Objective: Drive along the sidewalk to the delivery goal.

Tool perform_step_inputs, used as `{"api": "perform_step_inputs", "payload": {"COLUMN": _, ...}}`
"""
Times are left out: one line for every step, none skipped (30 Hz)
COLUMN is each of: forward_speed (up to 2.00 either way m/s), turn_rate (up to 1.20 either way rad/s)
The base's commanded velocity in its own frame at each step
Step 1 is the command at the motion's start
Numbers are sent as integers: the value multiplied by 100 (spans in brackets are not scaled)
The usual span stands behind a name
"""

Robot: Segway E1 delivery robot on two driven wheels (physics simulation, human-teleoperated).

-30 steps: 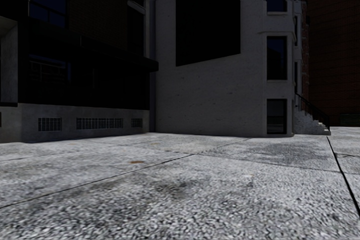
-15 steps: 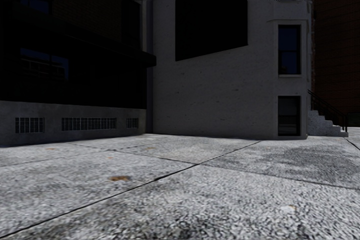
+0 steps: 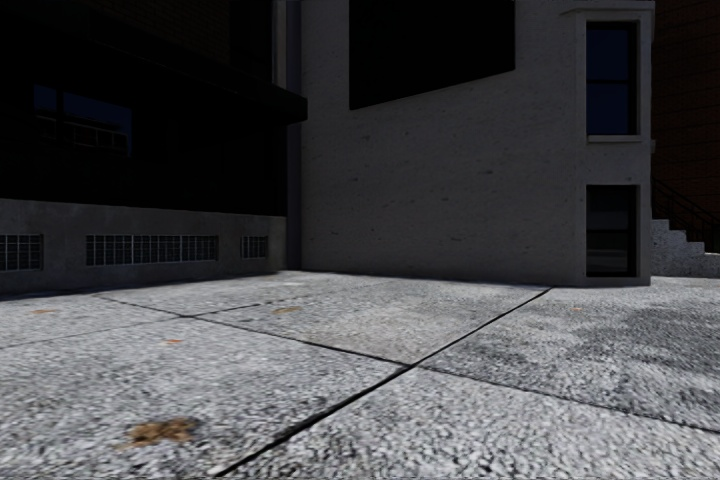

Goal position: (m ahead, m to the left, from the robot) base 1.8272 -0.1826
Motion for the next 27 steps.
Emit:
{"api": "perform_step_inputs", "payload": {"forward_speed": 200, "turn_rate": 0}}
{"api": "perform_step_inputs", "payload": {"forward_speed": 200, "turn_rate": 0}}
{"api": "perform_step_inputs", "payload": {"forward_speed": 200, "turn_rate": 0}}
{"api": "perform_step_inputs", "payload": {"forward_speed": 200, "turn_rate": 0}}
{"api": "perform_step_inputs", "payload": {"forward_speed": 200, "turn_rate": 0}}
{"api": "perform_step_inputs", "payload": {"forward_speed": 200, "turn_rate": 0}}
{"api": "perform_step_inputs", "payload": {"forward_speed": 200, "turn_rate": 1}}
{"api": "perform_step_inputs", "payload": {"forward_speed": 200, "turn_rate": 6}}
{"api": "perform_step_inputs", "payload": {"forward_speed": 200, "turn_rate": 6}}
{"api": "perform_step_inputs", "payload": {"forward_speed": 200, "turn_rate": 8}}
{"api": "perform_step_inputs", "payload": {"forward_speed": 200, "turn_rate": 12}}
{"api": "perform_step_inputs", "payload": {"forward_speed": 200, "turn_rate": 12}}
{"api": "perform_step_inputs", "payload": {"forward_speed": 200, "turn_rate": 18}}
{"api": "perform_step_inputs", "payload": {"forward_speed": 200, "turn_rate": 24}}
{"api": "perform_step_inputs", "payload": {"forward_speed": 195, "turn_rate": 30}}
{"api": "perform_step_inputs", "payload": {"forward_speed": 195, "turn_rate": 30}}
{"api": "perform_step_inputs", "payload": {"forward_speed": 175, "turn_rate": 36}}
{"api": "perform_step_inputs", "payload": {"forward_speed": 162, "turn_rate": 37}}
{"api": "perform_step_inputs", "payload": {"forward_speed": 155, "turn_rate": 37}}
{"api": "perform_step_inputs", "payload": {"forward_speed": 155, "turn_rate": 37}}
{"api": "perform_step_inputs", "payload": {"forward_speed": 146, "turn_rate": 38}}
{"api": "perform_step_inputs", "payload": {"forward_speed": 140, "turn_rate": 38}}
{"api": "perform_step_inputs", "payload": {"forward_speed": 135, "turn_rate": 38}}
{"api": "perform_step_inputs", "payload": {"forward_speed": 135, "turn_rate": 38}}
{"api": "perform_step_inputs", "payload": {"forward_speed": 131, "turn_rate": 34}}
{"api": "perform_step_inputs", "payload": {"forward_speed": 128, "turn_rate": 26}}
{"api": "perform_step_inputs", "payload": {"forward_speed": 128, "turn_rate": 26}}
